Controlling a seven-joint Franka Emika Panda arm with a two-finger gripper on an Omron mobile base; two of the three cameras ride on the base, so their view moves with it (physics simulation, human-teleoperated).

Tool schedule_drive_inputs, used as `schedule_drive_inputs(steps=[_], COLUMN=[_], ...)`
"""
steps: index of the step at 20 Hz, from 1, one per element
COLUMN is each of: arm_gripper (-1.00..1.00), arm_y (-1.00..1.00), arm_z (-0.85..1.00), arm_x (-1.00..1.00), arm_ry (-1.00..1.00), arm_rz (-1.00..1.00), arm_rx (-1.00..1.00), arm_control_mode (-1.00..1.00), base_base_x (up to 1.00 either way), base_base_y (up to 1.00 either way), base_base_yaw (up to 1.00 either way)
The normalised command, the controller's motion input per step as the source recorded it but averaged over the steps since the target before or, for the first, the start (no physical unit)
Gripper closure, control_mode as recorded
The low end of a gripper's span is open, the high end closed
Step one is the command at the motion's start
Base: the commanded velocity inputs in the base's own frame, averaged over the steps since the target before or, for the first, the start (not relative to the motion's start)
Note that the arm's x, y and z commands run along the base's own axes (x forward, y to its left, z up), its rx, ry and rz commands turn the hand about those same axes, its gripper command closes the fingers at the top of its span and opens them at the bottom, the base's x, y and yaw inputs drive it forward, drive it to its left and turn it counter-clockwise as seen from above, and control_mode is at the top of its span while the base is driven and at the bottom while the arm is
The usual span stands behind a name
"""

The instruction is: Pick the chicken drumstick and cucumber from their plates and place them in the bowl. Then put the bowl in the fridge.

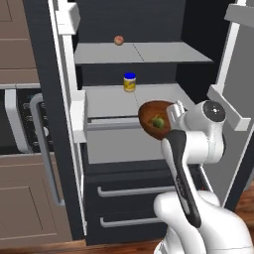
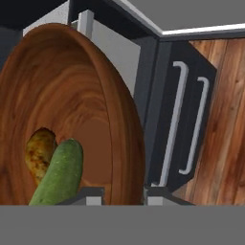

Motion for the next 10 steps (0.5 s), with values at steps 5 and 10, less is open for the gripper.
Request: schedule_drive_inputs(steps=[5, 10], arm_gripper=[1.0, 1.0], arm_y=[0.22, 0.26], arm_z=[0.28, 0.08], arm_x=[0.37, 0.63], arm_ry=[-0.32, -0.15], arm_rz=[0.13, 0.0], arm_rx=[0.0, 0.0], arm_control_mode=[-1.0, -1.0], base_base_x=[0.0, 0.0], base_base_y=[0.0, 0.0], base_base_yaw=[0.0, 0.0])
